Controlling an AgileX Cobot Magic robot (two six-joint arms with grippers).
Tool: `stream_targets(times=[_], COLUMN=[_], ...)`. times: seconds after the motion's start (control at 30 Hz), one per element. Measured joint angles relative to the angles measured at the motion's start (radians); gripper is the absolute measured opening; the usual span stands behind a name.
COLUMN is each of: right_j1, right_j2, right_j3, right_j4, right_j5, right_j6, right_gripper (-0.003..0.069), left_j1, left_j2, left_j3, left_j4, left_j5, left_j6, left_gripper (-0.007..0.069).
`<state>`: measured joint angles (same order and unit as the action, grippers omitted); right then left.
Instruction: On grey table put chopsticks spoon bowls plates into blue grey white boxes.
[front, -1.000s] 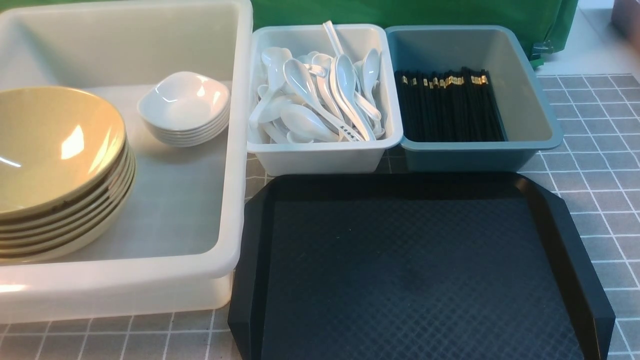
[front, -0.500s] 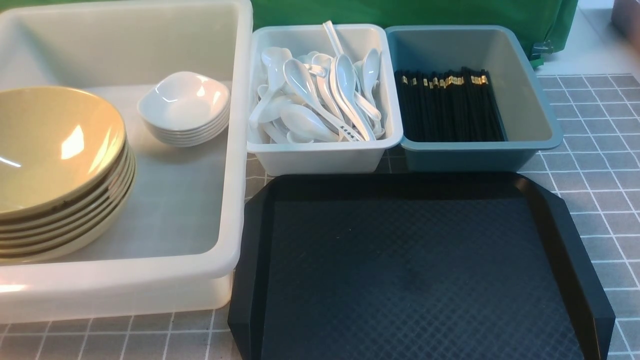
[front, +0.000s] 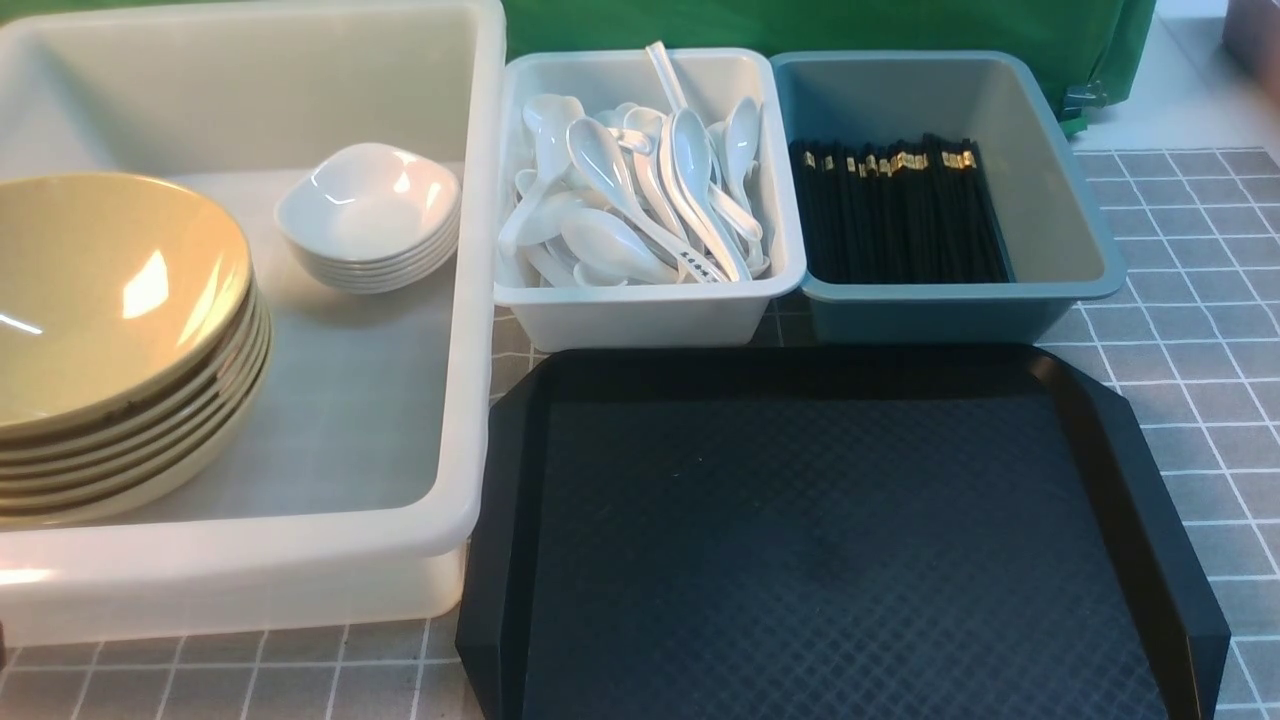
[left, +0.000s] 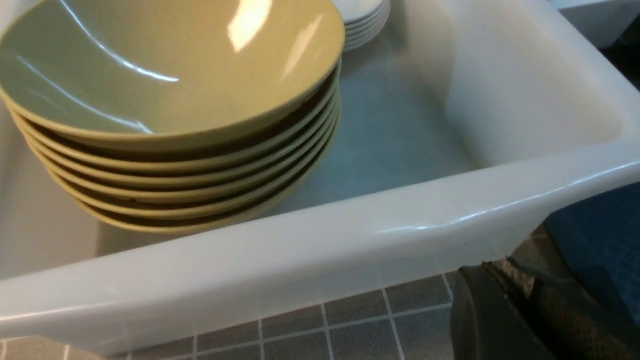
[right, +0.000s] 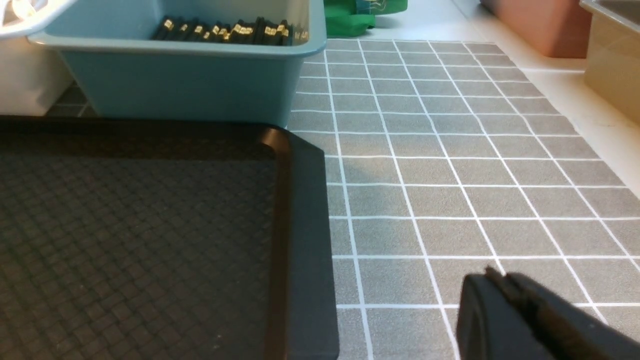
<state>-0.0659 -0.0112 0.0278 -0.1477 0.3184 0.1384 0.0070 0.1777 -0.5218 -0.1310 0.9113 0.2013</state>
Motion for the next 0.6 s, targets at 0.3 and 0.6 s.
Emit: stream_targets(times=[0.3, 0.6], right_j1=[0.000, 0.000], right_j2=[0.000, 0.000], right_j3=[0.000, 0.000], right_j4=[-0.001, -0.001], right_j5=[0.000, 0.000], right_j6=[0.000, 0.000], right_gripper=[0.0064, 0.0078], left_j1=[0.002, 0.039], left_j2=[-0.026, -0.180], left_j3=[0.202, 0.491], left_j4=[0.064, 0.111], left_j5=[-0.492, -0.854], left_j6=[-0.023, -0.129], left_gripper=[-0.0011, -0.0011])
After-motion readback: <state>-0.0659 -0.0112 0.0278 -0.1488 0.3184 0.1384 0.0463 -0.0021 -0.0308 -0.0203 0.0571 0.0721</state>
